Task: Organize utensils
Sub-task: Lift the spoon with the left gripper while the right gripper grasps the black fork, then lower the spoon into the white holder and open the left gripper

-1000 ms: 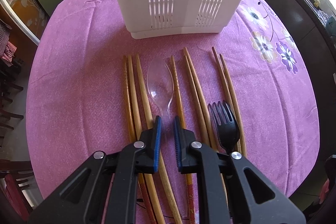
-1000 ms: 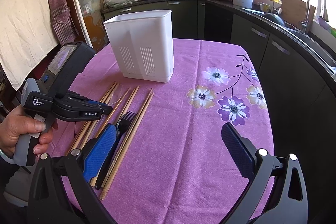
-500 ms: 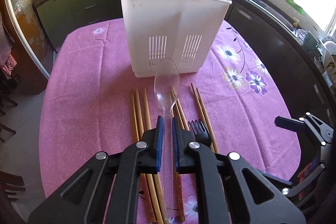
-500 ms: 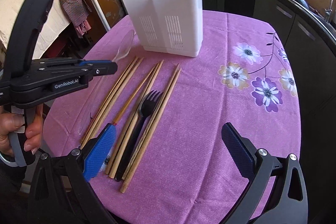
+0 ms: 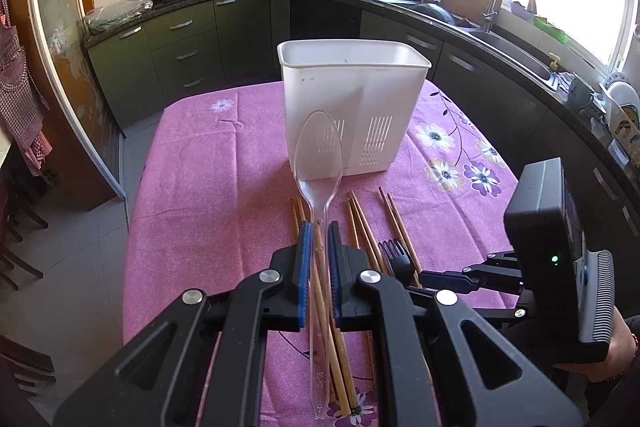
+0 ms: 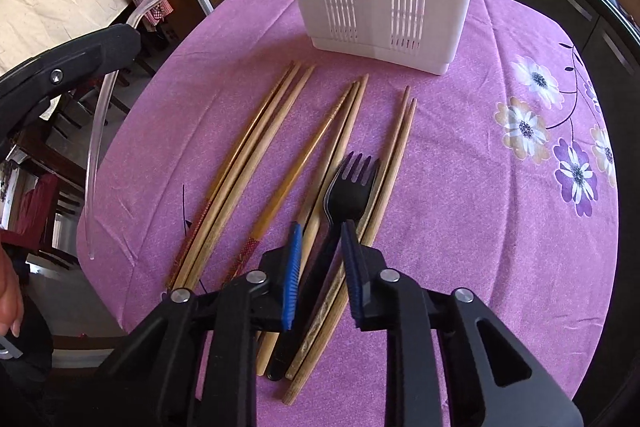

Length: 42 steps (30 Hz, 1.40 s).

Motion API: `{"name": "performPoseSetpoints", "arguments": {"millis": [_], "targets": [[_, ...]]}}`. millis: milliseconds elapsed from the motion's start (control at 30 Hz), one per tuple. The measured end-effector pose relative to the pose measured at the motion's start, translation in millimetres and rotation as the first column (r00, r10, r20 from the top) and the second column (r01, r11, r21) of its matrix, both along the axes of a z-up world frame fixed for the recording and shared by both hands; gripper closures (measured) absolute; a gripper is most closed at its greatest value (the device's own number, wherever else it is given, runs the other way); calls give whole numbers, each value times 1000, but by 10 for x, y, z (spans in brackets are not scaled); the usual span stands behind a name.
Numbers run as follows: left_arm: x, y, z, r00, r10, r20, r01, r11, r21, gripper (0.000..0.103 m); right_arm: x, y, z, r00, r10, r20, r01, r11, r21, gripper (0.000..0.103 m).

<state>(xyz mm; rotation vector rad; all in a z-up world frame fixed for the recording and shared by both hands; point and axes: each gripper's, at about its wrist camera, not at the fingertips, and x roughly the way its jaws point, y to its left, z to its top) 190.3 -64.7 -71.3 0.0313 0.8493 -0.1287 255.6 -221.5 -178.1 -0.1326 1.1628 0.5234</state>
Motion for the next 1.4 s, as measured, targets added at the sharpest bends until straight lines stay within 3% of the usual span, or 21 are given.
{"name": "performPoseSetpoints", "arguments": {"millis": [733,900,1133,1400], "targets": [[-93,28,86,999,-14,37,13,1000,13,94,87,160,-210,999,-38,-38,35,995,-88,90],[-109,31,121,999,-17,46,16,1000,12,94,89,293,-235,1000,-26,7,27,991,-134,88],[-117,69,212,998,-18,64,18,1000,-1,94,74,103,-88,997,-63,48,63,998,7,94],[-2,63,677,988,-36,153,44,998,-52,94,-97,-296,422,981,-112,158,72,968,240,94]]}}
